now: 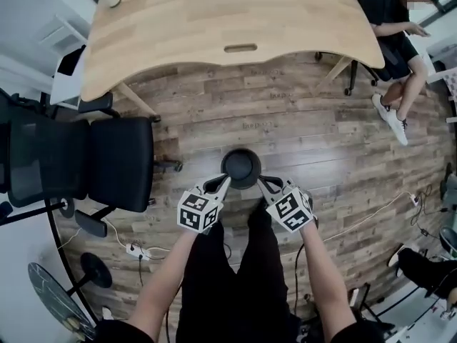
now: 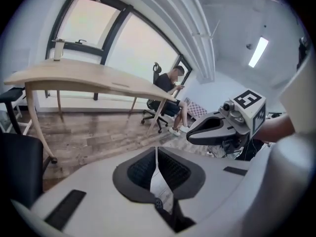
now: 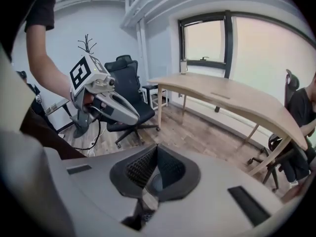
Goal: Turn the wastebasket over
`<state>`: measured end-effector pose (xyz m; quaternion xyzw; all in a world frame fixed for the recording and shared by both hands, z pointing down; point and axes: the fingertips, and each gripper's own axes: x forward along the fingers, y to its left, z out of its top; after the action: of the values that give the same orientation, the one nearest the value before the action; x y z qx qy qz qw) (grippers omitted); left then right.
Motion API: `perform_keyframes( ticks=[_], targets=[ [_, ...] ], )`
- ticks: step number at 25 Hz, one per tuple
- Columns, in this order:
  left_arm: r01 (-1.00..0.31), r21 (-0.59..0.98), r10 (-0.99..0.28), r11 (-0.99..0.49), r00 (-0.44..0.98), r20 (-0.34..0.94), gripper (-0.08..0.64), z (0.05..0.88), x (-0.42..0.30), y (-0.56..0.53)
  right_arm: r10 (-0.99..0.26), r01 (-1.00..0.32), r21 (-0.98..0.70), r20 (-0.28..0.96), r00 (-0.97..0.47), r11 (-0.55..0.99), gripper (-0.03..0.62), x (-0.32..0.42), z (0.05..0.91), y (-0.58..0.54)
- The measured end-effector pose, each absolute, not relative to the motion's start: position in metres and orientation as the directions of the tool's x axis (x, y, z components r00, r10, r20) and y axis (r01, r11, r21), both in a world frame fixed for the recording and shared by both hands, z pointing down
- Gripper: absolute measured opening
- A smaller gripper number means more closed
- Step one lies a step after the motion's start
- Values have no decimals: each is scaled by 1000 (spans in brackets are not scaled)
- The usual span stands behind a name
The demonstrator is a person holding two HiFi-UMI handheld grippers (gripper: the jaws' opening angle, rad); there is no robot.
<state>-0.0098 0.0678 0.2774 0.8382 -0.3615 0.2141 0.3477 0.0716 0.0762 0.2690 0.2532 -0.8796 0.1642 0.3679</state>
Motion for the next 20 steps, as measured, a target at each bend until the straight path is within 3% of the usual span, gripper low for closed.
perform_keyframes(
  ticks=[20],
  targets=[
    [-726, 298, -606, -619, 683, 408, 31, 67, 0, 1, -653, -743, 15, 488, -579, 669, 34, 62, 64, 18]
  ],
)
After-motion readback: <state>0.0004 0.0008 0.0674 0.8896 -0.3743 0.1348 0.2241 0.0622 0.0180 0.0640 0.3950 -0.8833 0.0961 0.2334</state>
